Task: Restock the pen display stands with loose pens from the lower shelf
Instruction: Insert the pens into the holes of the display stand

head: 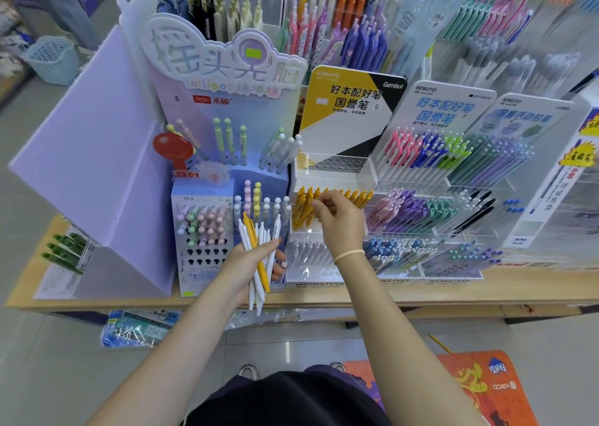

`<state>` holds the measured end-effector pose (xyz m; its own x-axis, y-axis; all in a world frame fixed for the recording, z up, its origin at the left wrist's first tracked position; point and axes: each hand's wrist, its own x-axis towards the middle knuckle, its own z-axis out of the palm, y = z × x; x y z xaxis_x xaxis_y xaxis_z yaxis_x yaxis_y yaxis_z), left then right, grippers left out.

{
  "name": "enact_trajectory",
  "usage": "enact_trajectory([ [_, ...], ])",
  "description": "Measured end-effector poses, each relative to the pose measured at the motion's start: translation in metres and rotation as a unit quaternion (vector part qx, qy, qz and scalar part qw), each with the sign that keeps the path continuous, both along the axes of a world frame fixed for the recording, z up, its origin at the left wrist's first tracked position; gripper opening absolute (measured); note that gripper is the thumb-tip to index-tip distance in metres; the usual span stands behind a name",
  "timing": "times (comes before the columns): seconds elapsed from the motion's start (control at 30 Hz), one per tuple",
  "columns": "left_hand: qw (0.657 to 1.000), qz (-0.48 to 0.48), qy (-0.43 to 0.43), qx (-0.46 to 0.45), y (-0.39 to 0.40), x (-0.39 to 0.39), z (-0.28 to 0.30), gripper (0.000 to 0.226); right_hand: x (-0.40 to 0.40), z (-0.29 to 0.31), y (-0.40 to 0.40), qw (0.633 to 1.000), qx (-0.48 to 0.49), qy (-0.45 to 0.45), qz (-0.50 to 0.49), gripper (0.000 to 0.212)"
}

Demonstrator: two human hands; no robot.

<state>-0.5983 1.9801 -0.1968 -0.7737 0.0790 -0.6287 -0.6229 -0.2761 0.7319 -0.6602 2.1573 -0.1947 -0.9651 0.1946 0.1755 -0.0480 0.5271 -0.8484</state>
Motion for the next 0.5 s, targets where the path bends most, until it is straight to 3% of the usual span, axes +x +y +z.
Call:
enact_trajectory([
  [0.23,1.000,-0.008,-0.002,0.015,-0.002,0.000,0.001,0.028,-0.008,-0.007,-0.007,0.992,-0.101,-0.076,-0.028,0.005],
  [0.4,0.998,-0.012,0.009,0.055,-0.002,0.000,0.000,0.016,-0.004,-0.013,-0.011,0.995,-0.050,-0.090,0.010,0.018],
  [0.5,0.997,-0.028,0.015,0.071,-0.001,0.001,0.002,0.014,-0.001,-0.011,-0.011,0.995,-0.051,-0.091,0.006,0.015],
])
